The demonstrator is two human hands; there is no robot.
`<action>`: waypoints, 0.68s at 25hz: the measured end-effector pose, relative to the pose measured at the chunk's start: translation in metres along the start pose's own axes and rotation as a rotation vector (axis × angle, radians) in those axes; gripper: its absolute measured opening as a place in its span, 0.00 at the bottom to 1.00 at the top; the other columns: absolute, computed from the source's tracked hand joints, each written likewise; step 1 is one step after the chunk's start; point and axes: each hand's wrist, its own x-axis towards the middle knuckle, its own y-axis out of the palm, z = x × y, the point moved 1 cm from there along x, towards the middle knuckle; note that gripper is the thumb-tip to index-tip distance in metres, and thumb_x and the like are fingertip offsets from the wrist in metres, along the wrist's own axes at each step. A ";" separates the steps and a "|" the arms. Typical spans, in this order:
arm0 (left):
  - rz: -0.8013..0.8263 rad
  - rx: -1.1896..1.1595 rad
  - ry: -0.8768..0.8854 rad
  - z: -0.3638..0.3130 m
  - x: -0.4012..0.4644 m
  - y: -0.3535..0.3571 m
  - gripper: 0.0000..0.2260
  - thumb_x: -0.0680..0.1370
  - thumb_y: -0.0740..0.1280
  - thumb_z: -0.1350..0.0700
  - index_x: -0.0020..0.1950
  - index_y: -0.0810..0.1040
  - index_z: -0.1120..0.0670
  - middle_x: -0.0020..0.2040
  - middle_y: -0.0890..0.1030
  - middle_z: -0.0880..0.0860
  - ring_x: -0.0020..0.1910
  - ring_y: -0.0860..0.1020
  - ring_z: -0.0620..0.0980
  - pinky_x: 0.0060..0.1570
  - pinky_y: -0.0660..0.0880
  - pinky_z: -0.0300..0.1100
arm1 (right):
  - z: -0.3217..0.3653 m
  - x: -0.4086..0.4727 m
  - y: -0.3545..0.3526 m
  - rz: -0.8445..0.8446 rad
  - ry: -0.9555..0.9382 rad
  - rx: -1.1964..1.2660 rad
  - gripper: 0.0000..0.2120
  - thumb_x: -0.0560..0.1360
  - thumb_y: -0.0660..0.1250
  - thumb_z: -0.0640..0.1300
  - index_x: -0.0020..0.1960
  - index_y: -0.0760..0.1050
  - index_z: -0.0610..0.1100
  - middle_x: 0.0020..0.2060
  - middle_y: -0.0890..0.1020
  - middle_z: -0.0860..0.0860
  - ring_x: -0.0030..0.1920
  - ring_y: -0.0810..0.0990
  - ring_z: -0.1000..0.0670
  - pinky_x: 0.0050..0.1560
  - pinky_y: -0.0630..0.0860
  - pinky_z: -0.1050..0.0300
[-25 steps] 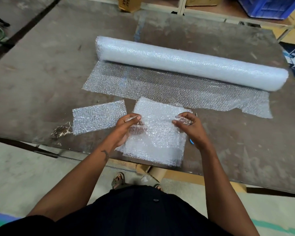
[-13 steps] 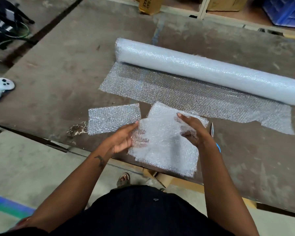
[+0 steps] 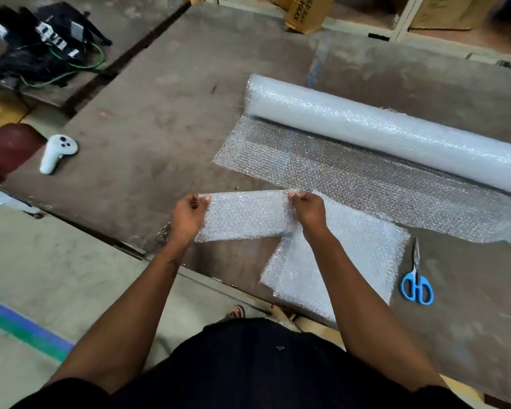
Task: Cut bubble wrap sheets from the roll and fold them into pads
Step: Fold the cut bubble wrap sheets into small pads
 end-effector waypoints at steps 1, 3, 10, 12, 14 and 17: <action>-0.040 0.049 0.000 0.007 0.006 -0.003 0.20 0.80 0.70 0.38 0.46 0.81 0.55 0.39 0.84 0.51 0.38 0.83 0.55 0.42 0.81 0.53 | 0.002 0.005 0.011 -0.011 -0.036 -0.073 0.18 0.80 0.72 0.53 0.35 0.78 0.45 0.32 0.81 0.51 0.39 0.79 0.49 0.45 0.72 0.52; -0.068 0.129 0.013 0.007 0.014 -0.007 0.16 0.82 0.70 0.43 0.49 0.82 0.56 0.42 0.85 0.54 0.45 0.84 0.58 0.43 0.75 0.48 | 0.006 0.011 0.027 -0.052 -0.095 -0.259 0.18 0.84 0.68 0.49 0.36 0.77 0.45 0.36 0.83 0.45 0.43 0.82 0.43 0.44 0.70 0.53; -0.099 0.396 0.340 0.000 0.008 -0.001 0.44 0.77 0.75 0.40 0.85 0.56 0.51 0.84 0.56 0.57 0.82 0.57 0.57 0.75 0.60 0.60 | 0.020 -0.033 0.089 -0.189 -0.467 -0.884 0.30 0.84 0.64 0.53 0.80 0.64 0.38 0.77 0.68 0.35 0.77 0.66 0.35 0.77 0.62 0.36; 0.044 0.487 0.481 0.003 0.006 0.015 0.34 0.84 0.66 0.43 0.86 0.54 0.46 0.86 0.52 0.50 0.85 0.53 0.51 0.76 0.58 0.65 | 0.022 -0.042 0.107 -0.003 -0.590 -0.977 0.29 0.85 0.61 0.50 0.83 0.61 0.42 0.83 0.62 0.39 0.83 0.58 0.38 0.80 0.59 0.35; 0.182 0.608 0.522 0.007 0.008 0.028 0.28 0.87 0.58 0.43 0.86 0.54 0.44 0.87 0.50 0.47 0.85 0.49 0.48 0.79 0.55 0.65 | 0.015 -0.038 0.121 0.188 -0.539 -1.002 0.29 0.87 0.56 0.52 0.86 0.56 0.47 0.86 0.55 0.43 0.86 0.52 0.41 0.81 0.56 0.32; 0.268 0.790 0.562 0.020 0.008 0.036 0.28 0.88 0.50 0.39 0.87 0.51 0.43 0.87 0.47 0.46 0.85 0.47 0.48 0.82 0.50 0.58 | -0.012 -0.030 0.114 0.260 -0.484 -1.059 0.31 0.87 0.47 0.62 0.87 0.44 0.56 0.87 0.42 0.51 0.86 0.42 0.46 0.82 0.44 0.31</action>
